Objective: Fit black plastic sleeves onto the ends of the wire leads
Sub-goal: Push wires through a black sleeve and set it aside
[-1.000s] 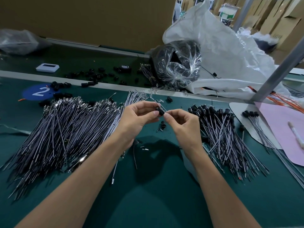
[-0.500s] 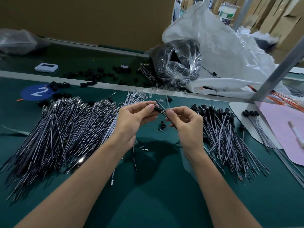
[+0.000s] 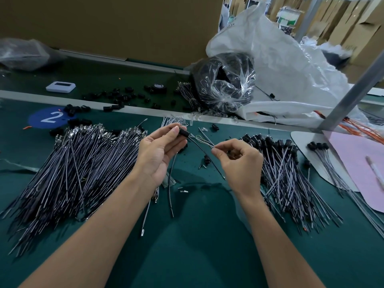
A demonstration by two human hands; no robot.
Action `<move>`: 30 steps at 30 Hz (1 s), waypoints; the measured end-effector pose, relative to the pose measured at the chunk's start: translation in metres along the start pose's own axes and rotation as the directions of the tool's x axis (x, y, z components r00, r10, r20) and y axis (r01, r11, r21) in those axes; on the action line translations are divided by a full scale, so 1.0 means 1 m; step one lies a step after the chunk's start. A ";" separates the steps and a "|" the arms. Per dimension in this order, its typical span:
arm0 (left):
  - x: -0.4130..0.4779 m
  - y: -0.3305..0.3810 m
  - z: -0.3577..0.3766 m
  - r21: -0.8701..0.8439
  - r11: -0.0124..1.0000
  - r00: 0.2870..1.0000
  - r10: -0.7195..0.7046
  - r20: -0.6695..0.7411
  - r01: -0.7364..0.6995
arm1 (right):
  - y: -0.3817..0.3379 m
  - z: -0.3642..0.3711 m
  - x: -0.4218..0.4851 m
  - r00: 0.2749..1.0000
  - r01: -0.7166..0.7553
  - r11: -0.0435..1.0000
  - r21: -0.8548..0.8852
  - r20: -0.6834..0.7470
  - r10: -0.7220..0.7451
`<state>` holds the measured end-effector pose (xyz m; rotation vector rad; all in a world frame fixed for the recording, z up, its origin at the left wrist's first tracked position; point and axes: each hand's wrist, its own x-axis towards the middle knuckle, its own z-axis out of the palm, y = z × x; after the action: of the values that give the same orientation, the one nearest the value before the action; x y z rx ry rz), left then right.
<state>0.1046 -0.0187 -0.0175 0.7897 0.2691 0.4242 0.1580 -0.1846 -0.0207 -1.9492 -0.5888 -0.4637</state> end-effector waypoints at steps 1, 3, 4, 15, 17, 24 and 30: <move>0.000 0.000 0.000 -0.004 1.000 1.000 -0.003 -0.007 0.003 | 0.000 0.000 0.000 1.000 0.000 1.000 -0.002 0.000 0.000; 0.000 0.000 0.000 -0.001 1.000 1.000 -0.005 -0.012 0.005 | 0.000 0.000 0.000 1.000 0.000 1.000 -0.004 0.007 0.000; 0.000 0.000 0.000 0.002 1.000 1.000 -0.005 -0.013 0.005 | 0.000 0.000 0.000 1.000 0.001 1.000 -0.005 0.012 -0.001; -0.005 -0.008 0.007 0.032 0.999 0.999 -0.012 0.052 0.010 | 0.002 0.007 -0.003 0.997 0.057 0.997 -0.060 -0.050 -0.060; -0.005 -0.008 0.008 0.034 0.999 0.998 0.001 0.055 -0.002 | 0.001 0.008 -0.004 0.997 0.059 0.996 -0.065 -0.050 -0.062; -0.007 -0.012 0.009 0.125 0.991 0.994 0.035 0.101 -0.047 | -0.001 0.011 -0.006 0.996 0.086 0.995 -0.043 0.015 -0.086; -0.011 -0.015 0.012 0.212 0.975 0.989 0.030 0.143 -0.060 | -0.002 0.010 -0.005 0.996 0.084 0.996 -0.010 0.004 -0.084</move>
<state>0.1038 -0.0405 -0.0193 1.0360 0.1690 0.3846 0.1535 -0.1756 -0.0259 -1.9411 -0.6739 -0.5167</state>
